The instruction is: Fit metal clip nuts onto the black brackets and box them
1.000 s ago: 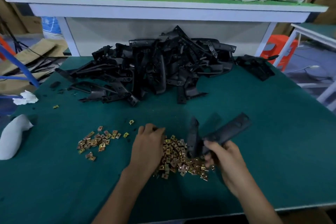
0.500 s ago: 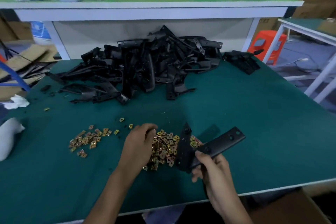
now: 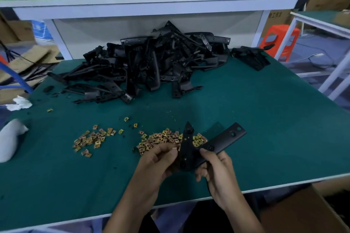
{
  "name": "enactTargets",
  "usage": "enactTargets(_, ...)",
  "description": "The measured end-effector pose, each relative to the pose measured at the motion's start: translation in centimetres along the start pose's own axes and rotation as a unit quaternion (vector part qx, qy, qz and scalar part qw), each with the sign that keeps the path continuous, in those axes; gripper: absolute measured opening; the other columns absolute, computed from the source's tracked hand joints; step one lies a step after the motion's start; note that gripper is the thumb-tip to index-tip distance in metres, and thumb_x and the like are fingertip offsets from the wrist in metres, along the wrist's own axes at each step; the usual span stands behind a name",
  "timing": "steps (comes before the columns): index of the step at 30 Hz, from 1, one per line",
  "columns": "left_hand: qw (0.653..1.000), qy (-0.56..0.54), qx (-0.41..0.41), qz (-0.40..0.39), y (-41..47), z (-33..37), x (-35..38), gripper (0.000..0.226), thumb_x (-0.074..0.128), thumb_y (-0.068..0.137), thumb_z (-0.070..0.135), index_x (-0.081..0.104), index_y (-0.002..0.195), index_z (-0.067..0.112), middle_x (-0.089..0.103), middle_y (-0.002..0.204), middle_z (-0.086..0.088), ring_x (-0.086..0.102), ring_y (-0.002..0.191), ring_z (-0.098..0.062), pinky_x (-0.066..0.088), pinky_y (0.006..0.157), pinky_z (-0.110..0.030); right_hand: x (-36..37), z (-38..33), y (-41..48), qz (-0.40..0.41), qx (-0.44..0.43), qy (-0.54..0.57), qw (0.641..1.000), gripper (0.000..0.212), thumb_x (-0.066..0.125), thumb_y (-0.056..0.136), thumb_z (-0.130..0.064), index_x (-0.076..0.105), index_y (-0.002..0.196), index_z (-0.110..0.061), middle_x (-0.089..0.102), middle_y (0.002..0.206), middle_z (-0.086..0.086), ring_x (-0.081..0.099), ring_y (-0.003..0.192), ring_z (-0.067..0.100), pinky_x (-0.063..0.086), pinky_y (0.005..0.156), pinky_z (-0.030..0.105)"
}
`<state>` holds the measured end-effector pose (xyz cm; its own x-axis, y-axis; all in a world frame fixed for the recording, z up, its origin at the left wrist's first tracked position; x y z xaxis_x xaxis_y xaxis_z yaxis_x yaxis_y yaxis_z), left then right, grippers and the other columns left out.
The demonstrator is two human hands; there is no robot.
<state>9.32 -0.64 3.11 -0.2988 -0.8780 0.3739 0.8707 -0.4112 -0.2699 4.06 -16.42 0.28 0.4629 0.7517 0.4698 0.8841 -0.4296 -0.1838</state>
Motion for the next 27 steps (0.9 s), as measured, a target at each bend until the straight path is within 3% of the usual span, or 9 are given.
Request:
enactTargets(5,1.000,-0.011,0.002,0.010,-0.7,0.0,0.4,0.016,0.061,0.092,0.006,0.073,0.102,0.008,0.072,0.089,-0.008,0.063,0.075,-0.013,0.051,0.061,-0.021,0.2,-0.2,-0.2,-0.004,-0.003,0.000,1.000,0.017,0.064,0.090,-0.006,0.054,0.076,-0.008,0.059,0.060,0.012,0.050,0.038,0.020,0.043,0.035,0.028)
enactTargets(9,0.997,-0.066,-0.020,0.027,-1.0,-0.3,0.4,0.012,0.069,0.076,0.014,0.081,0.079,0.017,0.072,0.081,-0.005,0.064,0.065,-0.009,0.052,0.053,-0.021,0.3,-0.4,-0.3,-0.018,-0.013,-0.004,1.000,0.036,0.060,0.095,-0.003,0.064,0.063,-0.020,0.061,0.063,0.014,0.051,0.039,0.020,0.044,0.035,0.028)
enactTargets(12,0.996,-0.074,-0.033,0.039,-1.3,-0.5,0.3,0.008,0.072,0.074,0.015,0.080,0.074,0.018,0.071,0.078,-0.005,0.063,0.063,-0.009,0.052,0.052,-0.022,0.6,-0.6,-0.4,-0.028,-0.020,-0.007,0.999,0.033,0.063,0.090,-0.007,0.065,0.061,-0.022,0.061,0.064,0.015,0.052,0.040,0.020,0.045,0.036,0.028)
enactTargets(16,0.995,-0.057,-0.040,0.070,-1.3,-0.6,0.0,0.008,0.069,0.087,0.006,0.074,0.083,0.011,0.069,0.076,-0.006,0.061,0.060,-0.010,0.051,0.050,-0.022,0.4,-0.4,-0.3,-0.033,-0.022,-0.010,0.999,0.040,0.060,0.094,-0.005,0.066,0.060,-0.025,0.061,0.062,0.014,0.052,0.041,0.019,0.045,0.036,0.028)
enactTargets(19,0.994,-0.058,-0.048,0.081,-1.3,-0.6,0.0,0.007,0.065,0.092,0.004,0.070,0.089,0.008,0.070,0.075,-0.005,0.063,0.059,-0.009,0.051,0.049,-0.022,0.6,-0.4,-0.4,-0.038,-0.025,-0.009,0.999,0.032,0.065,0.090,-0.009,0.065,0.061,-0.024,0.061,0.062,0.014,0.053,0.041,0.019,0.045,0.037,0.028)
enactTargets(27,0.997,0.019,-0.020,0.076,-1.4,-0.2,-0.5,0.027,0.068,0.091,0.005,0.078,0.072,0.021,0.066,0.069,-0.001,0.056,0.056,-0.007,0.047,0.050,-0.020,0.4,-0.3,-0.3,-0.024,-0.051,-0.054,0.997,0.044,0.058,0.099,-0.002,0.064,0.062,-0.025,0.059,0.060,0.012,0.052,0.042,0.019,0.045,0.038,0.029)
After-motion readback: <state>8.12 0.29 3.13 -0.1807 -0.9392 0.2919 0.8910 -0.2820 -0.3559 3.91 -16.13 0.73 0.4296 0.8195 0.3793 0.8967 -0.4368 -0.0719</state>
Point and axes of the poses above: each hand's wrist, its own y-axis towards the middle knuckle, its own x-axis out of the palm, z = x × y, the point moved 6 cm from there along y, towards the middle knuckle
